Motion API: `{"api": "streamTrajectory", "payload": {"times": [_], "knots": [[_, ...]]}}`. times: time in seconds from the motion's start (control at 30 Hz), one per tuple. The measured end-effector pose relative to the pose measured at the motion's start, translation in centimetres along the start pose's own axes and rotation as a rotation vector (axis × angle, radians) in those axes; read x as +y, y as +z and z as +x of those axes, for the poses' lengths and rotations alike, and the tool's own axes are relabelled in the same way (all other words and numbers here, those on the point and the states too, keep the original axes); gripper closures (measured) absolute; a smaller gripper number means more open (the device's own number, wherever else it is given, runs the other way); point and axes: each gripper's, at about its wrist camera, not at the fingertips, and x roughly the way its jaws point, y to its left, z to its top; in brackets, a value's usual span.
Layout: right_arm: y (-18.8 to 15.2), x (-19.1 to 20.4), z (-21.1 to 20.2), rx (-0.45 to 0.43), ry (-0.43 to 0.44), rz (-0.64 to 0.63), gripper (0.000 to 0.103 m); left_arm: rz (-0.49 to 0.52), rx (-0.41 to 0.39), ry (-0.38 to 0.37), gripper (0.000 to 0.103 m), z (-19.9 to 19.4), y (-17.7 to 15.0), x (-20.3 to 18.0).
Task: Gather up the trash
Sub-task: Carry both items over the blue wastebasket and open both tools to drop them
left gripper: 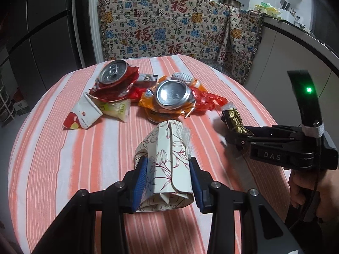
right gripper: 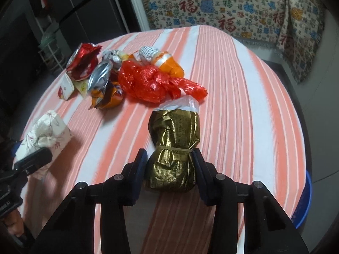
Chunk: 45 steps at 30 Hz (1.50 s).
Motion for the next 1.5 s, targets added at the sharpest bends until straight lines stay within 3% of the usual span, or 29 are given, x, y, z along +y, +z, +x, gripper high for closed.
{"api": "streamTrajectory", "payload": {"times": [0.27,0.47,0.6,0.77,0.93,1.1,1.23,1.5], "knots": [[-0.9,-0.6,-3.0,-0.049,0.069,0.015,0.06,0.012,0.007,-0.062,0.064,0.1,0.3,-2.2],[-1.4,-2.8,-5.6,-0.093,0.074,0.064,0.06,0.064,0.005,-0.127,0.064,0.1,1.6,-6.3],[-2.1,-6.5,-8.7,-0.142,0.039,0.129,0.06,0.1,0.007,-0.202,0.064,0.6,2.9,-10.4],[-2.9,-12.3,-12.5,-0.17,-0.07,0.201,0.06,0.164,0.033,-0.316,0.064,2.1,4.4,-17.1],[-3.5,-18.5,-14.1,-0.137,-0.177,0.267,0.06,0.219,0.073,-0.413,0.064,4.8,5.3,-23.8],[-4.7,-23.8,-13.8,-0.1,-0.236,0.334,0.06,0.245,0.107,-0.452,0.064,8.6,5.9,-29.2],[-6.4,-27.6,-13.1,-0.084,-0.217,0.436,0.06,0.232,0.142,-0.482,0.064,11.5,6.2,-31.4],[-7.5,-30.2,-13.2,-0.086,-0.177,0.502,0.06,0.236,0.185,-0.491,0.064,15.3,5.7,-33.1]]}}
